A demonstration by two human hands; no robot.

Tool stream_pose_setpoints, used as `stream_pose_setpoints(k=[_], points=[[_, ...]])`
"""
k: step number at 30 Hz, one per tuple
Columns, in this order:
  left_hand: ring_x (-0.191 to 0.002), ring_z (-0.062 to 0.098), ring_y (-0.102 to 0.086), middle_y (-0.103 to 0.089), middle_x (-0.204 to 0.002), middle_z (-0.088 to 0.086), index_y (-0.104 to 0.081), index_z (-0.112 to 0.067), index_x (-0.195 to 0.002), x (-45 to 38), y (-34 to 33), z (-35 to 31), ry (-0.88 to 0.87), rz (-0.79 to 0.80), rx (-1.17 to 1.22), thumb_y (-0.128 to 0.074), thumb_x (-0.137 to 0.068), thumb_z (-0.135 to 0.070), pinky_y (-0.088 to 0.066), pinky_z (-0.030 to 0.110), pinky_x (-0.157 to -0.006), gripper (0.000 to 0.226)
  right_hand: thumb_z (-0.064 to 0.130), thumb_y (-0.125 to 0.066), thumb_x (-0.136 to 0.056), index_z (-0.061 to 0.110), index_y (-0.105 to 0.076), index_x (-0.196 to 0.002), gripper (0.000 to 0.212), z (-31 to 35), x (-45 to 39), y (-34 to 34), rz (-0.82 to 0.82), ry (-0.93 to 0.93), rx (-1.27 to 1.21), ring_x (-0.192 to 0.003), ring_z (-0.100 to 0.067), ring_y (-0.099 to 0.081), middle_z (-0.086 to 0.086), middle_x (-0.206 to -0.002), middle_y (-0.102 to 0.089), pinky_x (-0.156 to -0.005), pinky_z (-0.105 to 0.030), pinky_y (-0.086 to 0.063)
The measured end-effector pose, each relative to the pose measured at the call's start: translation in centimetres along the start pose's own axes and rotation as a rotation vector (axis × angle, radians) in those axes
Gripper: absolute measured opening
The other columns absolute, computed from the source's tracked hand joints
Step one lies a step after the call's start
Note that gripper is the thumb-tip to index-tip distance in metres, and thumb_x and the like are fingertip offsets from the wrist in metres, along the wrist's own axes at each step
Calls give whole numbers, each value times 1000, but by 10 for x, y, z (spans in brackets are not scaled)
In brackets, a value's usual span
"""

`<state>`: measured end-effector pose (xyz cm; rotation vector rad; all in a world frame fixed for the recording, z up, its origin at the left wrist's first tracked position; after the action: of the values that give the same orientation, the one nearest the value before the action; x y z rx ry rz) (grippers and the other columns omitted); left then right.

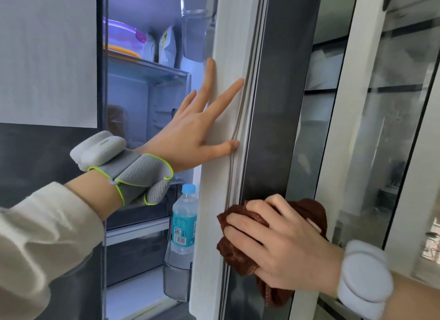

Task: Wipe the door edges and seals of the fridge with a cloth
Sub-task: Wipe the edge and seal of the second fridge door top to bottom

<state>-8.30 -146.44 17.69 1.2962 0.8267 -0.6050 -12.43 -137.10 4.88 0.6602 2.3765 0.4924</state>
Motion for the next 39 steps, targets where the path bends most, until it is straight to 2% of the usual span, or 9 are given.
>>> stream_pose_setpoints(k=[2, 5, 12, 15, 18, 22, 24, 32, 39], points=[[-140, 15, 6, 21, -154, 10, 3, -34, -143, 0, -2, -1, 1, -1, -2, -40, -75, -58, -5, 33, -114, 83, 19, -46, -84, 9, -67, -100, 28, -15, -7, 11, -34, -9, 35, -84, -30, -53, -7, -102, -66, -67, -39, -38], [-138, 12, 6, 21, -154, 10, 3, -32, -143, -1, -4, -4, -9, -8, -7, -40, -76, -57, -4, 30, -112, 84, 17, -41, -84, 7, -68, -96, 31, -45, -24, 36, -96, -85, 104, -80, -32, -53, -8, -97, -67, -64, -40, -39], [-137, 9, 8, 17, -154, 12, -2, -34, -145, -2, -7, -5, -18, -70, -21, -43, -78, -52, 8, 8, -105, 81, 26, -52, -75, 9, -66, -92, 28, -24, -16, 17, 92, -90, 67, -78, -28, -47, -7, -89, -63, -65, -39, -35], [-132, 10, -2, 14, -154, 15, -2, -31, -145, -1, -5, -9, -21, -78, -42, -43, -78, -53, 1, 21, -109, 81, 29, -46, -76, 11, -65, -97, 34, -2, -4, -2, 193, -62, 3, -80, -25, -46, -5, -91, -63, -67, -36, -32], [-119, 17, -20, 11, -154, 19, -9, -25, -147, 0, -4, -12, -22, -83, -87, -42, -79, -54, -8, 33, -110, 81, 29, -46, -76, 12, -66, -94, 32, -5, -5, 2, 203, -14, 9, -77, -24, -47, -3, -89, -63, -65, -35, -32], [-119, 18, -22, 8, -153, 23, -16, -22, -148, -1, -5, -9, -7, -101, -112, -43, -79, -54, -13, 41, -111, 81, 29, -48, -79, 9, -66, -92, 30, -48, -27, 43, 87, -60, 164, -77, -28, -49, -7, -92, -66, -63, -39, -32], [-112, 17, -28, 6, -152, 25, -18, -20, -148, -1, -6, -11, -16, -103, -114, -43, -80, -53, -18, 47, -111, 79, 28, -45, -83, 8, -64, -92, 28, -58, -34, 50, 138, -28, 276, -78, -30, -48, -8, -90, -65, -64, -39, -31], [-112, 19, -29, 5, -153, 23, -18, -22, -148, -4, -8, -16, -41, -123, -96, -45, -80, -49, -12, 36, -110, 78, 21, -32, -85, 10, -56, -81, 27, -26, -30, 24, 340, 115, 379, -80, -30, -42, -10, -74, -58, -71, -40, -27], [-125, 21, -21, 4, -154, 23, -20, -24, -147, -6, -11, -16, -31, -153, -111, -44, -79, -50, -6, 29, -109, 77, 31, -40, -87, 14, -60, -82, 27, 5, -7, -3, 430, 131, 221, -78, -26, -47, -6, -75, -63, -70, -37, -25]])
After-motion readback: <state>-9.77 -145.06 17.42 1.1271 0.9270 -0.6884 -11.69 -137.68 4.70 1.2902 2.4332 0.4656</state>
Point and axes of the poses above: each hand's wrist, its own x-axis away from the middle knuckle, its own y-axis out of the back of the hand, z = x × y, the point moved 9 cm from there along -x, towards the middle knuckle
